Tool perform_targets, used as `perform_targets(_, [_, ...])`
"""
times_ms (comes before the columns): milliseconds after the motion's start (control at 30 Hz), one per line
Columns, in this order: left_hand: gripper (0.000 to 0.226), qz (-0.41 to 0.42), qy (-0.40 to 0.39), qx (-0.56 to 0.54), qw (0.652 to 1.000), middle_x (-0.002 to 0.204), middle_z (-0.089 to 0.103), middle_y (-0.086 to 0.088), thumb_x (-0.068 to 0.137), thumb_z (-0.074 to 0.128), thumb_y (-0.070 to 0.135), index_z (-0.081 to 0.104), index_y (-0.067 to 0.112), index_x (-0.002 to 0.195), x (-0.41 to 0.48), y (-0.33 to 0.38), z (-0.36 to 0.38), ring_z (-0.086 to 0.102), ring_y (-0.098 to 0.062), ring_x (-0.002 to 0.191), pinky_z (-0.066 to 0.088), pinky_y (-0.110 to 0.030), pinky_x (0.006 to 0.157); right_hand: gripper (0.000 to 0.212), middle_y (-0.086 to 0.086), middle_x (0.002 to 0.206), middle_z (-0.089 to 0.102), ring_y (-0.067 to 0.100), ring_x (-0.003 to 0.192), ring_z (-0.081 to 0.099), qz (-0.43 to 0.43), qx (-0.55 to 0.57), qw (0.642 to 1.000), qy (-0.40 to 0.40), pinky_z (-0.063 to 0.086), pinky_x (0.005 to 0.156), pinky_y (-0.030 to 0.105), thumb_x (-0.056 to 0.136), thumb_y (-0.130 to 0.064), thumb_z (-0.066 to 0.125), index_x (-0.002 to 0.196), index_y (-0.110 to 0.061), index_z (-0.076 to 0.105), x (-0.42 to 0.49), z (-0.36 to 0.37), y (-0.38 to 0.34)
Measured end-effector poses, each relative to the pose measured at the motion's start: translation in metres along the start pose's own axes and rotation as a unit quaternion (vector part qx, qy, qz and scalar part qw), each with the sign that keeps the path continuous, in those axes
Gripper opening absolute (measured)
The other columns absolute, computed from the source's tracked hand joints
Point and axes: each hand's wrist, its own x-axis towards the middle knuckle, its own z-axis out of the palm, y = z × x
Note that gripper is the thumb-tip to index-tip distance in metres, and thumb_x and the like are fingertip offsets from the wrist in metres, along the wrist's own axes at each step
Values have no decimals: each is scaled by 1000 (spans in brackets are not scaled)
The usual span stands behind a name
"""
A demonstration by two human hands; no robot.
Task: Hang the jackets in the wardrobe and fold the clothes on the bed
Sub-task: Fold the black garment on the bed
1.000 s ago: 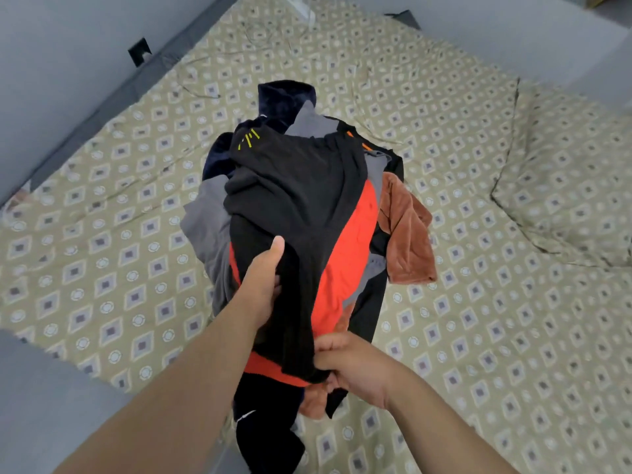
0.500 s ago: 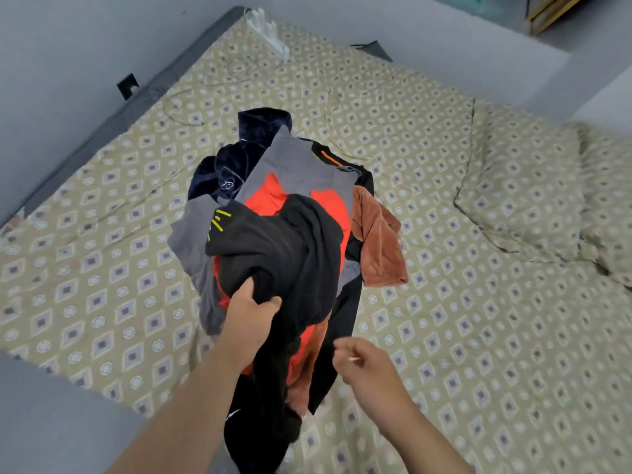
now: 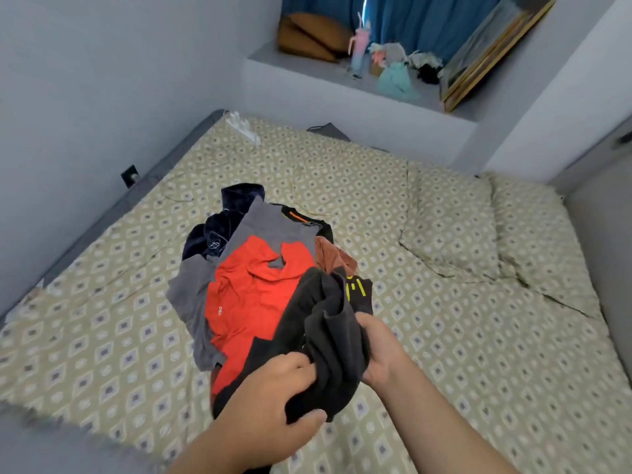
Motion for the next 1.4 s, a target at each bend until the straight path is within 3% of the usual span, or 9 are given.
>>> perform_targets(167, [14, -237, 256, -284, 893, 81, 64, -1, 86, 65, 24, 66, 10, 87, 6, 59, 17, 60, -18, 79, 47, -21, 72, 32, 26, 110, 67, 39, 102, 66, -28, 37, 997, -60, 52, 97, 50, 85, -5, 50, 109, 6, 69, -69, -38, -7])
perform_targets(233, [15, -269, 235, -465, 810, 92, 70, -11, 92, 62, 15, 68, 7, 104, 16, 87, 27, 68, -21, 83, 54, -22, 74, 27, 24, 99, 67, 37, 95, 66, -45, 27, 995, -82, 54, 96, 49, 81, -2, 49, 98, 3, 70, -99, -55, -10])
perform_targets(333, [58, -274, 140, -713, 630, 120, 68, -22, 88, 54, 55, 74, 8, 114, 24, 130, 38, 68, -37, 107, 59, -45, 80, 31, 19, 74, 71, 31, 70, 71, -71, -20, 989, -129, 60, 68, 38, 75, 2, 45, 74, 3, 76, -143, -79, -21])
perform_targets(400, [85, -259, 166, -740, 599, 120, 68, -22, 71, 52, 79, 76, 8, 111, 27, 144, 46, 66, -39, 111, 58, -50, 80, 34, 18, 77, 72, 30, 73, 72, -93, -62, 980, -164, 59, 69, 36, 77, 6, 43, 79, 3, 77, -169, -92, -31])
perform_targets(567, [40, -279, 142, -681, 662, 107, 71, -26, 83, 63, 16, 64, 4, 120, 44, 215, 78, 72, -38, 90, 60, -46, 70, 33, 20, 89, 72, 32, 80, 72, -155, -99, 956, -230, 58, 71, 38, 72, 10, 53, 97, 6, 73, -236, -149, -47])
perform_targets(667, [35, -246, 174, -646, 701, 98, 72, -23, 83, 53, -5, 62, 7, 114, 54, 246, 83, 73, -34, 79, 60, -41, 64, 47, 26, 109, 70, 35, 92, 70, -186, -172, 954, -163, 58, 79, 40, 64, 7, 61, 111, 7, 67, -263, -192, -51])
perform_targets(967, [44, -176, 146, -631, 742, 87, 68, -21, 73, 53, -2, 64, 8, 113, 61, 290, 61, 70, -33, 69, 59, -40, 59, 63, -1, 140, 48, 13, 127, 49, -329, -305, 893, 41, 42, 85, 18, 87, -13, 62, 145, -25, 43, -304, -204, -70])
perform_targets(1233, [53, -122, 45, -630, 766, 97, 73, -23, 54, 58, 11, 75, 0, 103, 65, 323, 35, 72, -37, 82, 60, -41, 72, 60, -44, 111, 57, -26, 103, 50, -407, -459, 787, -71, 40, 81, 0, 80, -5, 60, 115, -53, 57, -314, -137, -87])
perform_targets(1400, [55, -96, 31, -611, 785, 104, 74, -18, 52, 77, 22, 77, 4, 103, 63, 332, 19, 72, -32, 92, 59, -37, 78, 27, 3, 103, 74, 16, 98, 68, -401, -361, 834, -118, 53, 85, 26, 87, 8, 60, 107, -10, 65, -314, -148, -94])
